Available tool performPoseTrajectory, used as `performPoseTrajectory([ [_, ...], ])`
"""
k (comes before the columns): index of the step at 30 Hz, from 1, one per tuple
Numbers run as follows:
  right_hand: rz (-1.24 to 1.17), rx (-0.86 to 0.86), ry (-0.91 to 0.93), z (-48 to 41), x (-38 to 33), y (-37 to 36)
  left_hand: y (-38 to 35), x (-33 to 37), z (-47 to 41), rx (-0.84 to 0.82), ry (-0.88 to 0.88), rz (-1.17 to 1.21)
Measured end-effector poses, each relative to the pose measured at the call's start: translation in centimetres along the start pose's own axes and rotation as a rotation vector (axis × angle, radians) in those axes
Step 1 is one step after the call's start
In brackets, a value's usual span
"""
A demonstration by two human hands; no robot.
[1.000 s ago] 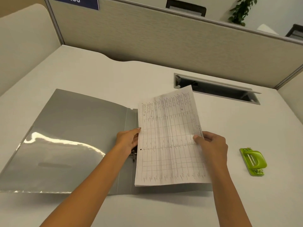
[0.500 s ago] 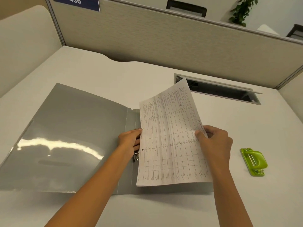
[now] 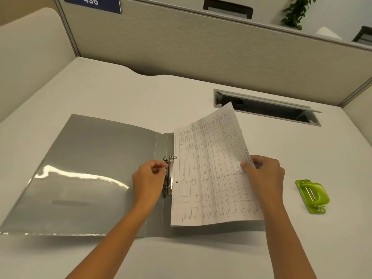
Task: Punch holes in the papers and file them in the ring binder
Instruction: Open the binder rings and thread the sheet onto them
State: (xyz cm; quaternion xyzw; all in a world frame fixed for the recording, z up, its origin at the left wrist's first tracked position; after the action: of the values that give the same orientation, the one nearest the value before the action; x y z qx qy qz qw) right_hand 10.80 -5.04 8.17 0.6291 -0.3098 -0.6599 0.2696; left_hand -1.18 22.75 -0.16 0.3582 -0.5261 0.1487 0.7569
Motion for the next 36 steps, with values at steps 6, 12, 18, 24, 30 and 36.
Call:
performPoseTrajectory([
  [6,-0.001,0.007,0.006,0.3,-0.2,-0.1,0.9,-1.5,1.3,-0.061,0.057,-0.058],
  [12,-0.006,0.010,0.016,0.5,-0.5,-0.1,-1.4,-3.2,2.5,-0.286,0.318,0.087],
  [18,-0.029,0.011,-0.001,0.8,-0.3,-0.2,-3.2,-4.4,4.5,-0.398,0.666,0.572],
  [24,-0.026,0.010,-0.003,0.8,0.0,-0.2,-4.4,-5.2,5.1,-0.355,0.738,0.723],
  [30,-0.008,0.012,0.017,0.3,0.0,0.1,-4.7,-5.2,5.2,-0.332,0.684,0.690],
  [36,0.005,0.004,0.026,0.0,-0.3,0.3,-5.2,-4.4,5.6,-0.348,0.733,0.694],
])
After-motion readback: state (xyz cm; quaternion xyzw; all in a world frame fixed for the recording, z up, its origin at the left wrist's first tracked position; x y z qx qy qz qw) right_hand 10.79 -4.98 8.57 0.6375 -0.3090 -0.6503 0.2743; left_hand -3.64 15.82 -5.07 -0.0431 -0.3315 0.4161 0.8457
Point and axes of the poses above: each hand's wrist, its own z-axis away from the middle knuckle, its own y-axis out of the back of the hand, x = y × z, the point moved 8 cm from there along -z, towards the middle knuckle, and after that the axes turned 3 degrees about z, right-handed, at the moved point
